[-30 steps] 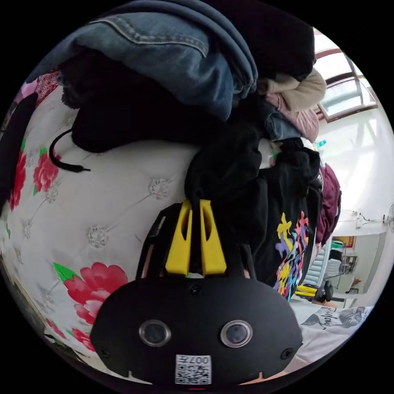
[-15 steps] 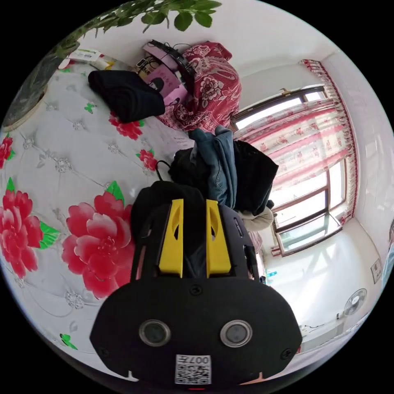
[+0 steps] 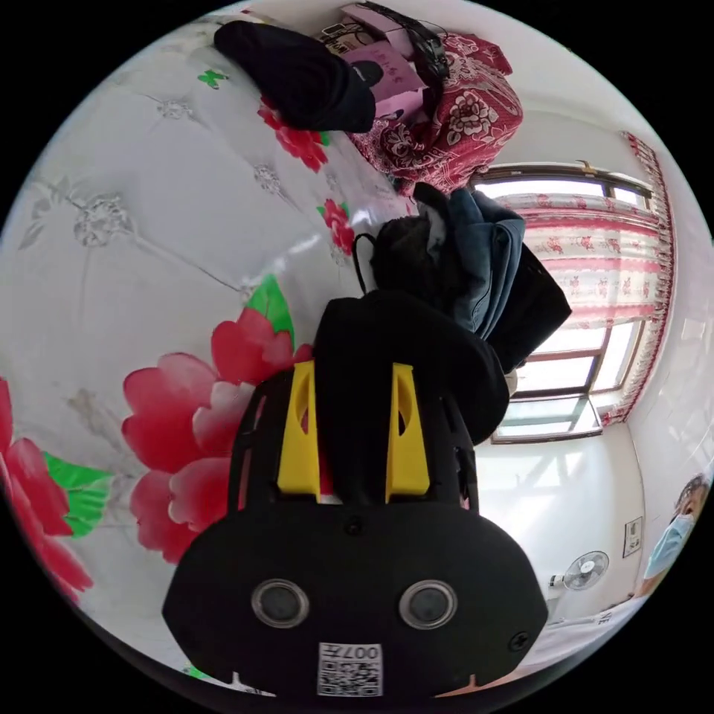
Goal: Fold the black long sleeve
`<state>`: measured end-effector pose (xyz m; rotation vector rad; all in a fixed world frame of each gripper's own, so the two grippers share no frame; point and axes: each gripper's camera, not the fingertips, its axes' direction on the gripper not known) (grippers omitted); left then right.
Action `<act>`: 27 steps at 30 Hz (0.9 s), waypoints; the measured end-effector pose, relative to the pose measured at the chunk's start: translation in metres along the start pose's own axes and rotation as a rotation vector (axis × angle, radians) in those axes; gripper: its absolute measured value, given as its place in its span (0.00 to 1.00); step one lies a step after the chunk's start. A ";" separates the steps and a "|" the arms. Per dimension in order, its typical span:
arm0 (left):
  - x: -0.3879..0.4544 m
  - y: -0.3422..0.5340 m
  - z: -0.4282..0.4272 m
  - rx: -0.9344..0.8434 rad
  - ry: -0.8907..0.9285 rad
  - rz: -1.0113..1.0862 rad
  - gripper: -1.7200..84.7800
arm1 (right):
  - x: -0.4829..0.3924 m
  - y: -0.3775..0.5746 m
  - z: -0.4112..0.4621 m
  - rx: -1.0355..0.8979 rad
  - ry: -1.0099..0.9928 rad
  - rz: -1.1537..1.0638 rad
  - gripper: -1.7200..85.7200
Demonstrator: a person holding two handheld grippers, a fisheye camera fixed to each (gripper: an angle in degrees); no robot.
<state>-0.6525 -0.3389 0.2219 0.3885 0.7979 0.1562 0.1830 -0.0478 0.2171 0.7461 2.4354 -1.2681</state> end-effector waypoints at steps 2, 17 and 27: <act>0.014 -0.006 0.034 -0.058 0.056 0.012 0.08 | -0.001 0.001 -0.002 -0.014 0.015 0.008 0.08; 0.151 0.169 -0.023 0.308 -0.125 -0.003 0.05 | 0.007 0.044 -0.018 0.044 0.018 0.015 0.08; 0.563 0.415 0.176 -0.144 0.081 1.323 0.13 | 0.038 0.104 -0.049 0.226 -0.134 0.193 0.10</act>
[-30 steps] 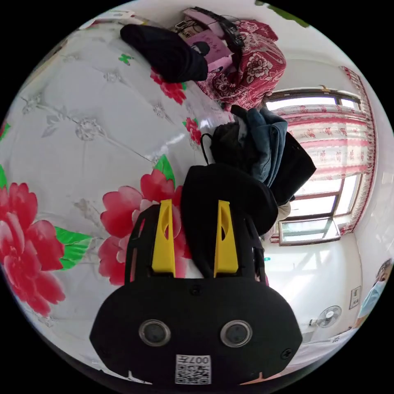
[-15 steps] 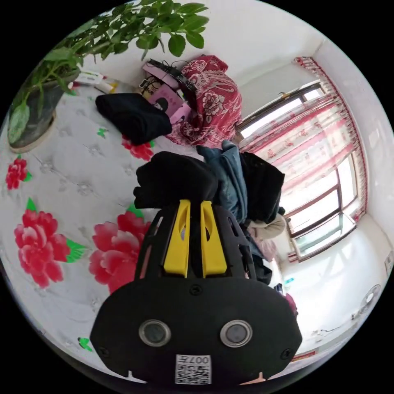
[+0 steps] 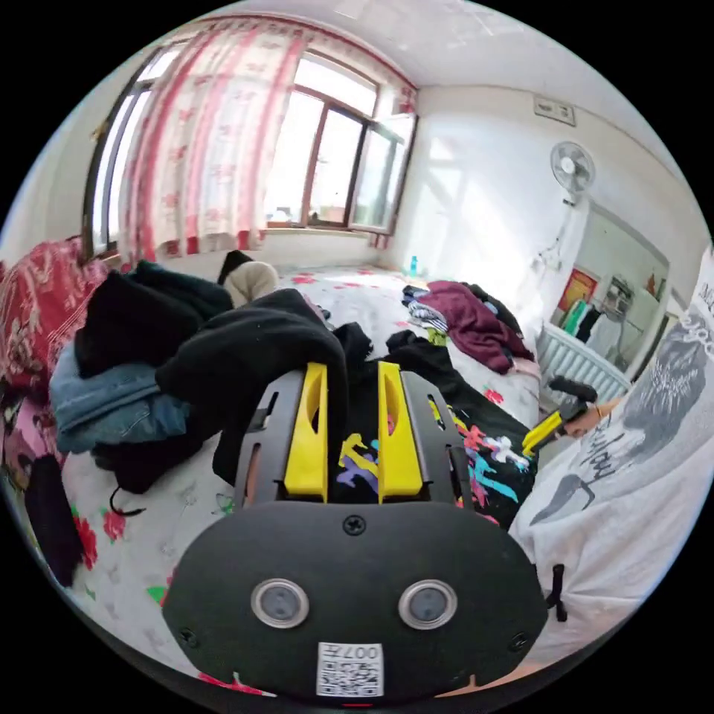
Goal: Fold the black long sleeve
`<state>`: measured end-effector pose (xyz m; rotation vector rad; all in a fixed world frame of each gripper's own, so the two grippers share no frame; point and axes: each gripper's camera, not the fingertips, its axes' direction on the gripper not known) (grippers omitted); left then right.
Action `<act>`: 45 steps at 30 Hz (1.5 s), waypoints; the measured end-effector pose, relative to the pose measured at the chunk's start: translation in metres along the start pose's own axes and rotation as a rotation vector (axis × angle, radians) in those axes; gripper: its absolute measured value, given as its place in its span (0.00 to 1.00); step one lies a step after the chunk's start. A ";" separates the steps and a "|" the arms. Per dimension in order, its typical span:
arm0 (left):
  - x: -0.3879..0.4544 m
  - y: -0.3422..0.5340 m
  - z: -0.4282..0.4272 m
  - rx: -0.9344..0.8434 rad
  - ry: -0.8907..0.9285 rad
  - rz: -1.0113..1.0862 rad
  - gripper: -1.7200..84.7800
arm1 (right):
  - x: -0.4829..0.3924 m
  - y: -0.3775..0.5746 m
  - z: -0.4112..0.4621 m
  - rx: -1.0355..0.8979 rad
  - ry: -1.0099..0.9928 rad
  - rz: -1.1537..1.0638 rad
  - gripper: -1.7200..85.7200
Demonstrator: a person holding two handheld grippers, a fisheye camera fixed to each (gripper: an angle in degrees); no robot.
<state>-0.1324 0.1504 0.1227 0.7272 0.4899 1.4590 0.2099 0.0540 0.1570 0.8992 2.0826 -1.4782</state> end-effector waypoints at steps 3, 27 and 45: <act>0.132 0.006 0.105 -0.290 0.201 0.310 0.16 | 0.021 0.025 -0.036 0.212 -0.099 0.121 0.10; 0.198 0.106 0.429 -0.915 -0.188 -0.019 0.10 | 0.098 -0.103 -0.112 0.477 -0.358 0.241 0.05; 0.127 0.121 0.425 -0.889 -0.145 -0.176 0.11 | 0.108 0.067 -0.130 0.410 -0.412 0.176 0.05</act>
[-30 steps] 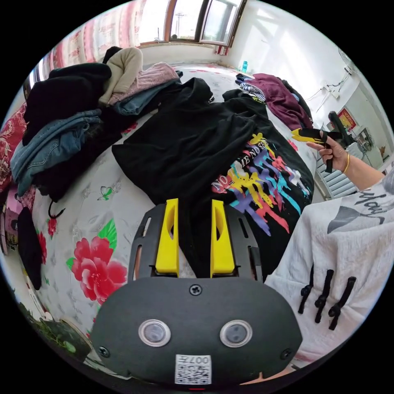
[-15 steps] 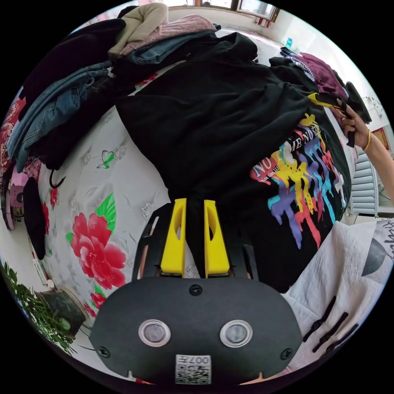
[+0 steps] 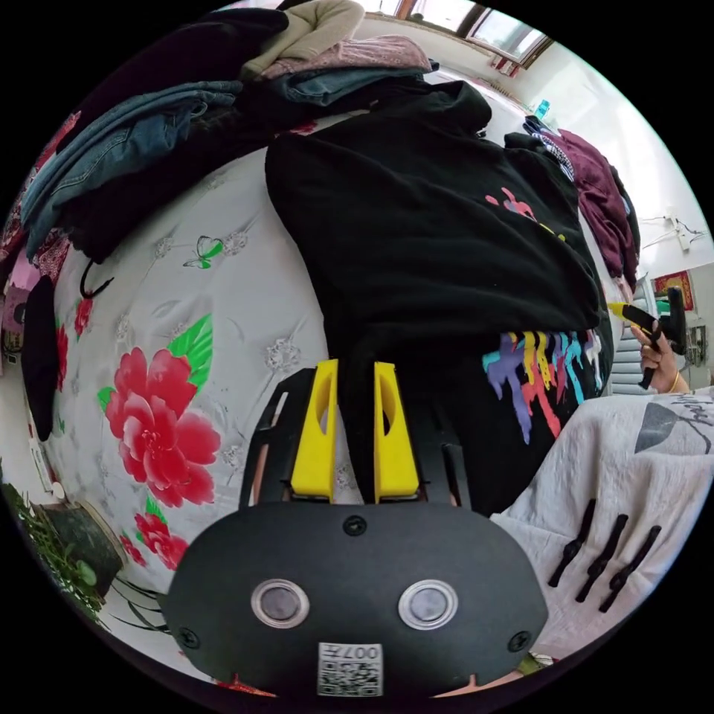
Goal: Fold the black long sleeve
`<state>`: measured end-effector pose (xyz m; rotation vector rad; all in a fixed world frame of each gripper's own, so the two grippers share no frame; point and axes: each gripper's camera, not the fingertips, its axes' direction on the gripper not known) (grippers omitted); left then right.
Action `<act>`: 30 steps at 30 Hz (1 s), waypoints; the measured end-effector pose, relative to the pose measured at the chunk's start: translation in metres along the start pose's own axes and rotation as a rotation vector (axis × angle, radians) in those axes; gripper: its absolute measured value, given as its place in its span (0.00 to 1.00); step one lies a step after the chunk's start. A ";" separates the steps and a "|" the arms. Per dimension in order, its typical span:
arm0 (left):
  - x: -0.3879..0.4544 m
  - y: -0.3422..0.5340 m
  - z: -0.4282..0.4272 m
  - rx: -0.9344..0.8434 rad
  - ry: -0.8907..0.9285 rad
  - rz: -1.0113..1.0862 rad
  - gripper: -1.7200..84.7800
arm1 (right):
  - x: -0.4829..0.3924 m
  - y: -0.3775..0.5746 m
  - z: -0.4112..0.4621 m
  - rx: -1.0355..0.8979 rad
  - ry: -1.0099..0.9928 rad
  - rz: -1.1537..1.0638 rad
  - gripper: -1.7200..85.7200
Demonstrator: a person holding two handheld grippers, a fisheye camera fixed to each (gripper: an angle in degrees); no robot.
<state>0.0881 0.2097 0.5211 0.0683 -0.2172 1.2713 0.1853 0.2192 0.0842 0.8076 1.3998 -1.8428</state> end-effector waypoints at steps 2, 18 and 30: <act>-0.016 0.013 -0.007 -0.008 -0.018 -0.026 0.11 | 0.017 -0.017 -0.026 0.133 -0.076 0.055 0.07; -0.101 0.102 -0.047 0.076 0.129 -0.387 0.05 | 0.094 -0.216 -0.067 0.255 -0.209 0.087 0.07; -0.133 0.095 -0.056 0.127 0.193 -0.379 0.01 | -0.128 -0.103 0.006 -0.189 -0.096 -0.791 0.10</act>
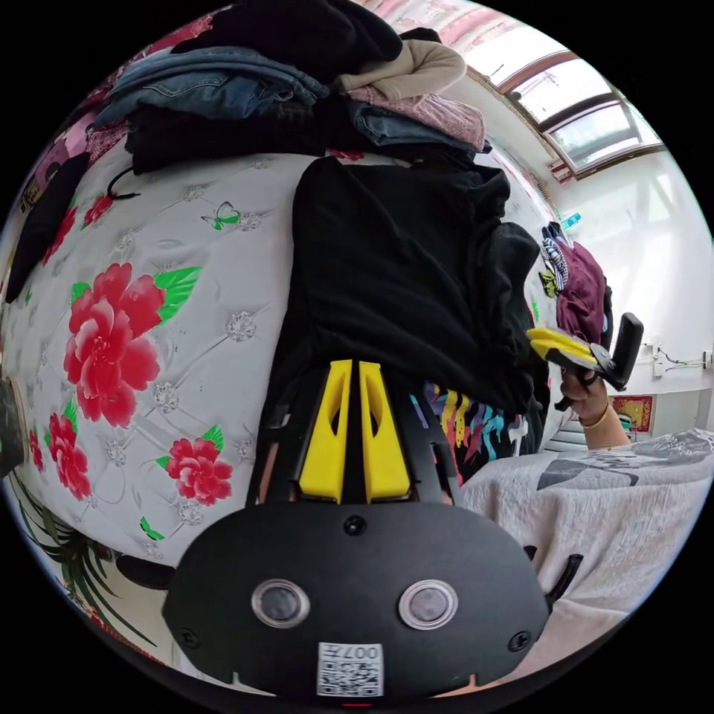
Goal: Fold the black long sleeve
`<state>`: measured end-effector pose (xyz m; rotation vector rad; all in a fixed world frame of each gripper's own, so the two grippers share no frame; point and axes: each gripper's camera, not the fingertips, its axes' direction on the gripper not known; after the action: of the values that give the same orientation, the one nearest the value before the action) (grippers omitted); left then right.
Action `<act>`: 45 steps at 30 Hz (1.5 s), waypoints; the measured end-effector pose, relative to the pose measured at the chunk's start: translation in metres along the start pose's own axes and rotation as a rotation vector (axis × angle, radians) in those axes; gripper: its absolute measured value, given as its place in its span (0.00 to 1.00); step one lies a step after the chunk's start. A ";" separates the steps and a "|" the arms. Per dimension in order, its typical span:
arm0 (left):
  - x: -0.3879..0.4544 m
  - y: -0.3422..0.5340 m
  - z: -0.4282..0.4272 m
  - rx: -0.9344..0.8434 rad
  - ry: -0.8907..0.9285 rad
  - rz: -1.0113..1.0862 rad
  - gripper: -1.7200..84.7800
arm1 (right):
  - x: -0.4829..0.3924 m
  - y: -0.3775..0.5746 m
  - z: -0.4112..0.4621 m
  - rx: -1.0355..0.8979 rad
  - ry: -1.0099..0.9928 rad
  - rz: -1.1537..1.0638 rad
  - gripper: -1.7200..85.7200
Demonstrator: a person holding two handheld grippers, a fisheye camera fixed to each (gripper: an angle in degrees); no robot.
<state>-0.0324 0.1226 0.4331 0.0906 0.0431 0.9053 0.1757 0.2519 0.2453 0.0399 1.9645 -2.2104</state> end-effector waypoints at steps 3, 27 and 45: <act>-0.008 0.004 -0.007 -0.010 -0.017 0.033 0.01 | 0.042 0.006 -0.059 0.222 0.000 0.167 0.12; -0.111 0.035 -0.047 -0.013 0.051 -0.075 0.01 | 0.253 0.181 -0.349 1.014 0.335 1.023 0.02; -0.105 0.062 -0.101 0.062 0.090 -0.031 0.01 | 0.042 0.048 -0.244 0.881 0.126 0.148 0.02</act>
<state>-0.1528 0.0842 0.3387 0.1068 0.1565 0.8769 0.1175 0.4824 0.1618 0.4270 0.8424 -2.8069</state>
